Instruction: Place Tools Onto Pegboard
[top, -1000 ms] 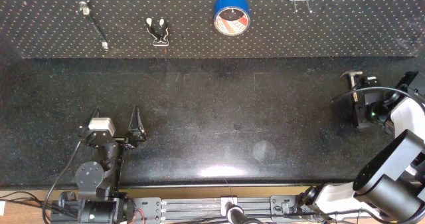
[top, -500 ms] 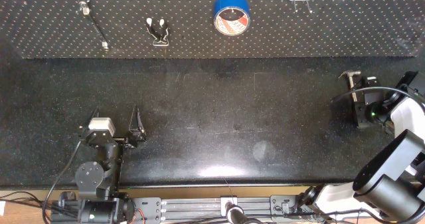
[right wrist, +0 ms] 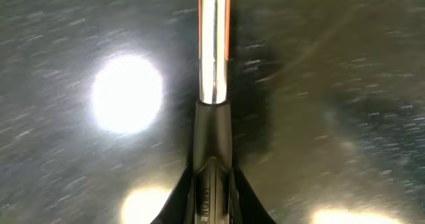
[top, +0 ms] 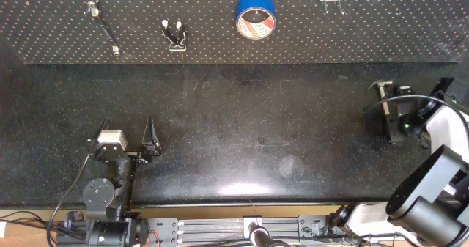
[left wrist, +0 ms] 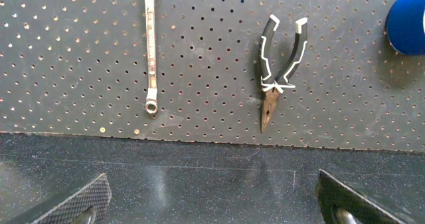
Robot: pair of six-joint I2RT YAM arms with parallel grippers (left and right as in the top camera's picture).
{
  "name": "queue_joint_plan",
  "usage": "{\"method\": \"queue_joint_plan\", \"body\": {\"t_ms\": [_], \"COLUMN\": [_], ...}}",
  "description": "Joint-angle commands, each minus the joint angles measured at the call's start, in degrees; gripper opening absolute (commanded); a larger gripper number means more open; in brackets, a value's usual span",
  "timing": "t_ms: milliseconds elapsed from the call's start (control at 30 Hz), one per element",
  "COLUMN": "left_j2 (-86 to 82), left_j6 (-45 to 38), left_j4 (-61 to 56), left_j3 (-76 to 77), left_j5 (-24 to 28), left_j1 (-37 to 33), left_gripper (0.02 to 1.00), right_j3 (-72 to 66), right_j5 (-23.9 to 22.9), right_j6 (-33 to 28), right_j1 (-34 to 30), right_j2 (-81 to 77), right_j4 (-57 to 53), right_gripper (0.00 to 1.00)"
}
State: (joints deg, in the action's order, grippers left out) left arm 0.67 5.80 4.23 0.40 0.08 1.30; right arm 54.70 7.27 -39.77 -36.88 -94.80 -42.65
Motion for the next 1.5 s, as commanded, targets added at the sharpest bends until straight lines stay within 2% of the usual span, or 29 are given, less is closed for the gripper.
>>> {"method": "queue_joint_plan", "body": {"t_ms": [33,133,200,367,467,600,667,767,1033,1133,1267,1500], "left_j2": [-0.5,-0.5,-0.5,-0.5,-0.5,-0.5,-0.5,-0.5,-0.5,-0.5,-0.5,-0.5], "left_j6": [-0.3,-0.3,-0.3,-0.3,-0.3,-0.3,-0.3,-0.3,-0.3,-0.3,-0.3,-0.3], "left_j4": [0.4,0.4,0.4,0.4,0.4,0.4,0.4,0.4,0.4,0.4,0.4,0.4], "left_j3": [-0.1,-0.1,-0.1,-0.1,-0.1,-0.1,-0.1,-0.1,-0.1,-0.1,-0.1,-0.1], "left_j5": [0.0,0.0,0.0,0.0,0.0,0.0,0.0,0.0,0.0,0.0,0.0,0.0], "left_j1": [0.2,0.2,0.2,0.2,0.2,0.2,0.2,0.2,0.2,0.2,0.2,0.2], "left_gripper": [0.996,0.996,0.996,0.996,0.996,0.996,0.996,0.996,0.996,0.996,0.996,0.996], "right_j3": [-0.7,-0.7,-0.7,1.0,8.0,20.2,25.0,28.7,34.3,34.3,34.3,34.3], "right_j5": [-0.1,2.5,4.2,4.4,4.4,5.9,6.2,8.9,8.6,6.7,6.7,6.7], "right_j6": [1.8,1.9,4.8,12.2,15.5,17.3,18.3,18.3,18.4,19.4,23.1,24.7], "right_j1": [3.9,6.2,8.8,17.1,20.7,22.1,22.1,22.2,29.1,31.4,31.5,32.9], "right_j2": [9.8,17.9,23.2,32.2,37.4,37.4,35.9,32.5,21.4,18.3,16.6,14.1], "right_j4": [-5.9,-11.0,-14.0,-20.5,-26.9,-33.8,-33.6,-31.8,-25.3,-22.4,-18.4,-17.1], "right_gripper": [0.075,0.075,0.075,0.075,0.075,0.075,0.077,0.075,0.075,0.075,0.075,0.075]}}
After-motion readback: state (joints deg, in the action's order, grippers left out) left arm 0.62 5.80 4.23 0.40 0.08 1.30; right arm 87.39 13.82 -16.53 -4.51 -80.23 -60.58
